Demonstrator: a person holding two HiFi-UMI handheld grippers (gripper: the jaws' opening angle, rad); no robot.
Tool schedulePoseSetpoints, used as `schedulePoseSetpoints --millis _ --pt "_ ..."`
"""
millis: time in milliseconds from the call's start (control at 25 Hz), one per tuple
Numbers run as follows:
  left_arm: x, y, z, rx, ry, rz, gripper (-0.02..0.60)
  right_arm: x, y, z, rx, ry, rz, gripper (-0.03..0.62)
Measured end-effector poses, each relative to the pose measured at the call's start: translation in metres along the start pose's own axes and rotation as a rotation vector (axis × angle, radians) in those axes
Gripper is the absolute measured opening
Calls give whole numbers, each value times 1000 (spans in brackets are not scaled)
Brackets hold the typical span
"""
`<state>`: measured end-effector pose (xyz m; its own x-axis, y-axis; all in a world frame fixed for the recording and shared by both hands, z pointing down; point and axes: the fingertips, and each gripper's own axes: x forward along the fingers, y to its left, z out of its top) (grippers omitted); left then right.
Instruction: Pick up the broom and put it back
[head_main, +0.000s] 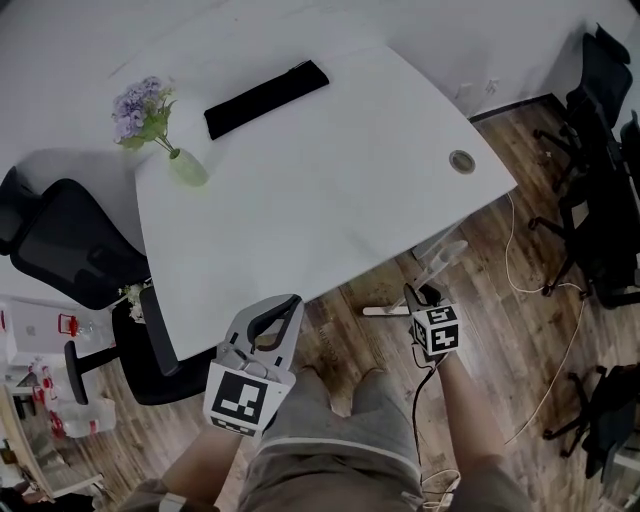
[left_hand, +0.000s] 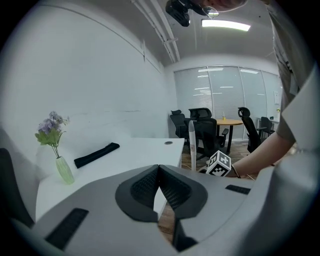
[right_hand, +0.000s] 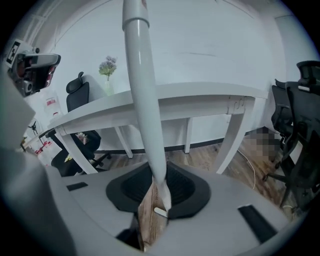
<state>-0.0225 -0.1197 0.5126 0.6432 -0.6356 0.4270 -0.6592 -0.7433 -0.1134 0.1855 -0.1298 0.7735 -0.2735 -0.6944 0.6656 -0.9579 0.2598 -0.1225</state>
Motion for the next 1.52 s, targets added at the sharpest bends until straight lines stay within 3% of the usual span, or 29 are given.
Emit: schedulePoseSetpoints --millis 280,520,760,960,1240,1520 --pt "-32 -7 40 52 -42 -29 15 -85 4 14 87 -63 -33 106" --pt "-63 -19 84 82 -81 -75 16 -196 15 81 108 -199 -81 104" --pt "-84 -22 137 116 -144 -102 15 -310 29 164 20 -318 -173 104" --pt "-100 -30 181 135 -226 -136 16 -396 38 205 -41 -390 -276 104" --pt "-110 -56 238 195 -324 -233 17 -494 44 225 -41 -470 -403 104" --pt "-107 -86 259 241 -355 -316 16 -551 49 212 1 -528 -431 106"
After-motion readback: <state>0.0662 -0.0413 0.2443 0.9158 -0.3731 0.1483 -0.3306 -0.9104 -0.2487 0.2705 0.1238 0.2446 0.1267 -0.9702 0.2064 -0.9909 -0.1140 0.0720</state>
